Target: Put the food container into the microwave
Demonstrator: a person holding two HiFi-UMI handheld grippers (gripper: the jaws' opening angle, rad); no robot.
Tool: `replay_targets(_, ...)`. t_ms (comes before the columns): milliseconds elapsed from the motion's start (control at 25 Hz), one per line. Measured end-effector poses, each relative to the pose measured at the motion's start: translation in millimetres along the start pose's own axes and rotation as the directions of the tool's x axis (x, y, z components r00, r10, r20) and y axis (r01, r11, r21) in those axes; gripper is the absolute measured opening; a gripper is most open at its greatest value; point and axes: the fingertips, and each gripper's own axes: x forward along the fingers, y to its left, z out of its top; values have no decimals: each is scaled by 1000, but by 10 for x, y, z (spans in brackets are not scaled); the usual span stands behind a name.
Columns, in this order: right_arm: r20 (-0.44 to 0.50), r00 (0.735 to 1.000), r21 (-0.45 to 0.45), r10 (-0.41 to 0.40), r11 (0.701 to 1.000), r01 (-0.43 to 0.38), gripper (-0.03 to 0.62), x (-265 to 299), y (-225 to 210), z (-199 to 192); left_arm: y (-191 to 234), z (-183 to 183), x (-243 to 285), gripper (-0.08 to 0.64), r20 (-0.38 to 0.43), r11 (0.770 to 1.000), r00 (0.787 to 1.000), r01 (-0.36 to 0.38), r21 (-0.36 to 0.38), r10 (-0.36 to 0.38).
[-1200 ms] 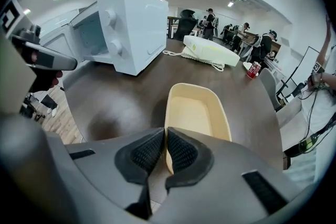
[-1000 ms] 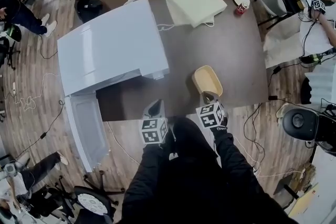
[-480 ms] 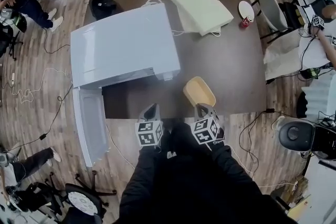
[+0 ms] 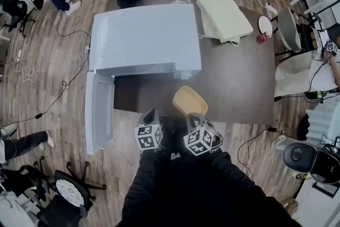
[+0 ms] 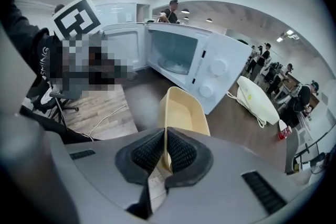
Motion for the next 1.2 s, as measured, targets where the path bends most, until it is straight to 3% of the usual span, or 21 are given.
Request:
replay_targets(600, 114, 988, -205, 105, 976, -80, 34, 355, 555, 1175, 842, 68, -335, 34, 45, 988, 994, -94, -119, 100)
replay_targets(880, 157, 984, -284, 87, 958, -40, 34, 673, 497, 1773, 1186, 314, -257, 34, 62, 987, 993, -96, -131, 105)
replay_targets(1200, 171, 985, -363, 21, 931, 43, 34, 1127, 260, 2172, 1356, 506, -42, 34, 60, 990, 995, -70, -119, 77)
